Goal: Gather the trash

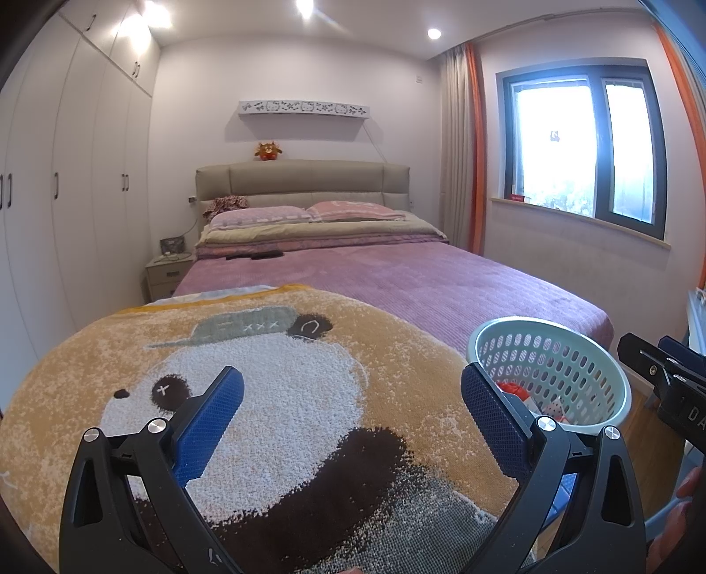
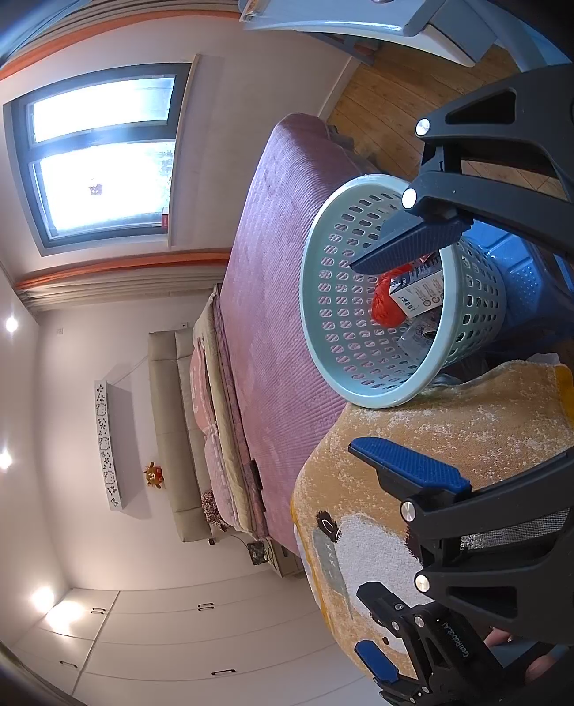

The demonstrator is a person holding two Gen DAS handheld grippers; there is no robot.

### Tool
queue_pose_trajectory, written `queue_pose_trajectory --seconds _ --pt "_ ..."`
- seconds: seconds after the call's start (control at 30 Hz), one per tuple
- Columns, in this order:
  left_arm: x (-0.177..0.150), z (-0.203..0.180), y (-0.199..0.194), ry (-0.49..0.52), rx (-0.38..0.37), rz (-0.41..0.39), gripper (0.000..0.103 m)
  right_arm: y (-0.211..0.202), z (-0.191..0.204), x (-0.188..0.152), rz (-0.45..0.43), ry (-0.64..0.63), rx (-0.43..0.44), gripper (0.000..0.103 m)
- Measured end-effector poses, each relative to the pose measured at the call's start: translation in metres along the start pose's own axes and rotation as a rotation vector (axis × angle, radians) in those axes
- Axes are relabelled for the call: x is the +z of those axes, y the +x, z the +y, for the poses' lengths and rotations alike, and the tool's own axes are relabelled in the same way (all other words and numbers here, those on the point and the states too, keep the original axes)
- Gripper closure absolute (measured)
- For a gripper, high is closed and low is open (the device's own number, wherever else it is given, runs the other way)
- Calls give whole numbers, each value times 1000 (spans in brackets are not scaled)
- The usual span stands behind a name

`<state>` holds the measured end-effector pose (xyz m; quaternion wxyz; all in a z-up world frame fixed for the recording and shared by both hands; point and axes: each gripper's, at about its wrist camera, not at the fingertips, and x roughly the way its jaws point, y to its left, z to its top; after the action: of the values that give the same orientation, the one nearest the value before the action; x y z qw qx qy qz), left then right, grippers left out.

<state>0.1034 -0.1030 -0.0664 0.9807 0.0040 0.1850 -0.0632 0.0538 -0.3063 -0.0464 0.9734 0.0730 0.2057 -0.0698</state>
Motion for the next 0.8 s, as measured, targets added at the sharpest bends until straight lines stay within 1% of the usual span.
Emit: queue_pose_trajectory --seconds 0.6,0.8 --pt "1 -5 -3 14 15 -10 7 2 3 -1 7 -8 12 31" --pt "2 -14 -8 62 22 -22 7 0 3 2 9 1 22 31"
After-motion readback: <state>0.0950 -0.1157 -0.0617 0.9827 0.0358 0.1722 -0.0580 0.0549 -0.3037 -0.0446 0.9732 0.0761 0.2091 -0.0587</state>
